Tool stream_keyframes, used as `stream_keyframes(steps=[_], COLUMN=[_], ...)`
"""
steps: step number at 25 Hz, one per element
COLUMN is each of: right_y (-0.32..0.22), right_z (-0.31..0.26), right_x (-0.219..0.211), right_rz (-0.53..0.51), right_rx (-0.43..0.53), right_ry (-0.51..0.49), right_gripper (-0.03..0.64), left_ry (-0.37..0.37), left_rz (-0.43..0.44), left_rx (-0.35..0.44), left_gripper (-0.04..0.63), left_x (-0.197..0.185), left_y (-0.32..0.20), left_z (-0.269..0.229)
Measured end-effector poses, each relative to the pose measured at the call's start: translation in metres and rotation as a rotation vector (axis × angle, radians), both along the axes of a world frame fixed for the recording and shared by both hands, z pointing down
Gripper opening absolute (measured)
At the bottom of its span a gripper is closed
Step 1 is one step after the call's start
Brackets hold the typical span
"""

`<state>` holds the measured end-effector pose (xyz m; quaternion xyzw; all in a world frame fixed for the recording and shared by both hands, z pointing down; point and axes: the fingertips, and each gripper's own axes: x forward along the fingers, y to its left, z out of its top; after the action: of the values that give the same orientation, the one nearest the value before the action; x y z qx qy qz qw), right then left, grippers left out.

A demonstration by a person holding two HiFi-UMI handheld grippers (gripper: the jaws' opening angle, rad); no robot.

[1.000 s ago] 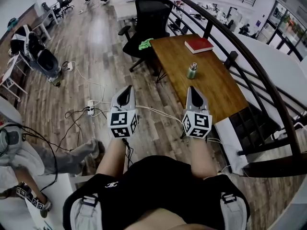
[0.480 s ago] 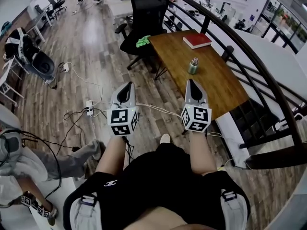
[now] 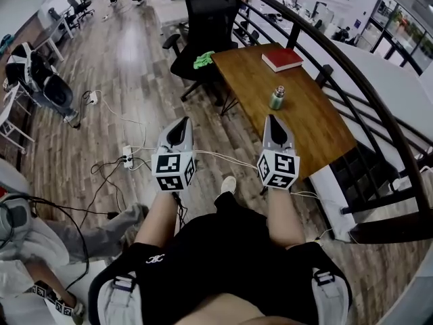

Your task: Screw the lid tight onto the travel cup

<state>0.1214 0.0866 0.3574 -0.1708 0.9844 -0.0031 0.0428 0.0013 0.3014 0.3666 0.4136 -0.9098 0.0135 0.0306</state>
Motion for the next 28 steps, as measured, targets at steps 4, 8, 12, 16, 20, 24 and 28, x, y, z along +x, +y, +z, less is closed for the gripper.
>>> stream_keyframes(steps=[4, 8, 12, 16, 20, 24, 28], right_y=[-0.016, -0.041, -0.078, -0.108, -0.15, -0.194, -0.229], right_z=[0.002, 0.007, 0.01, 0.001, -0.003, 0.005, 0.007], right_x=[-0.022, -0.048, -0.088, -0.122, -0.143, -0.163, -0.17], right_rz=[0.002, -0.003, 0.007, 0.008, 0.038, 0.079, 0.122], right_rx=[-0.001, -0.005, -0.021, -0.026, -0.022, -0.027, -0.021], right_ry=[-0.002, -0.005, -0.002, 0.0, -0.013, 0.003, 0.014], right_gripper=[0.003, 0.003, 0.003, 0.003, 0.003, 0.005, 0.005], left_ry=[-0.014, -0.028, -0.027, -0.026, -0.016, -0.014, -0.02], left_rz=[0.009, 0.012, 0.024, 0.034, 0.05, 0.084, 0.132], left_rx=[0.001, -0.01, -0.027, -0.044, -0.051, -0.052, -0.055], left_gripper=[0.052, 0.052, 0.052, 0.052, 0.052, 0.052, 0.052], left_x=[-0.02, -0.042, -0.08, -0.124, -0.161, -0.191, -0.209], left_y=[-0.015, -0.04, -0.077, -0.112, -0.154, -0.2, -0.243], left_z=[-0.001, 0.002, 0.004, -0.002, 0.002, 0.005, 0.004])
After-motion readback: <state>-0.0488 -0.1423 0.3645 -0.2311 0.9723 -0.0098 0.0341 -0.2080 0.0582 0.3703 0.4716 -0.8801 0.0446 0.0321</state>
